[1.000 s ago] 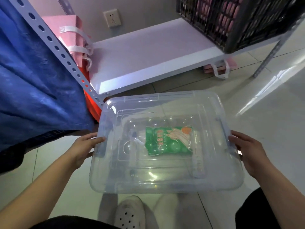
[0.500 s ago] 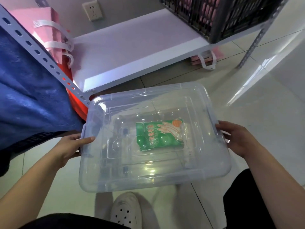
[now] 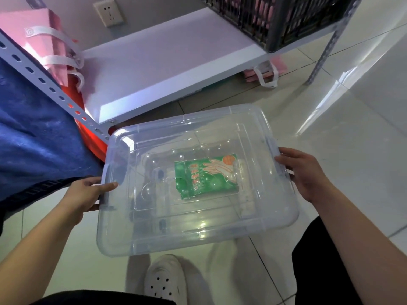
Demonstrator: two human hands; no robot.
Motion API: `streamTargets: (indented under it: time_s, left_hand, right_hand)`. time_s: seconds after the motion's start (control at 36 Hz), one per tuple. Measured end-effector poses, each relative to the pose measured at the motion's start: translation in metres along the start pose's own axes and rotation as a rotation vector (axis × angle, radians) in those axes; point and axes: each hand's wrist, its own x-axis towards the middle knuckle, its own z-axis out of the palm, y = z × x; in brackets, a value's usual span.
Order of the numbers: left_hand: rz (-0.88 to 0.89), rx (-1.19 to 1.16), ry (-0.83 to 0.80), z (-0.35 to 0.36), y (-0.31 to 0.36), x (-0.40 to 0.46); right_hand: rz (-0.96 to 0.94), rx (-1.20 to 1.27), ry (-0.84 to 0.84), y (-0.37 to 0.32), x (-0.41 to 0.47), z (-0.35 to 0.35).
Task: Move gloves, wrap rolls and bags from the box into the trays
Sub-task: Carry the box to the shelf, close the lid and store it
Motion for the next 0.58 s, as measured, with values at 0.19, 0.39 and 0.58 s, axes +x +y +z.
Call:
streamTargets:
  time_s: [0.19, 0.39, 0.58]
  left_hand:
    - [0.013, 0.006, -0.005, 0.002, 0.005, -0.008]
    - [-0.006, 0.014, -0.038, 0.000, 0.008, -0.008]
    - [-0.005, 0.008, -0.067, 0.004, 0.010, -0.012]
  right_hand:
    - [0.120, 0.166, 0.006, -0.004, 0.004, -0.006]
    - [0.192, 0.331, -0.161, -0.014, 0.003, -0.019]
    - [0.010, 0.055, -0.177, -0.005, 0.005, -0.029]
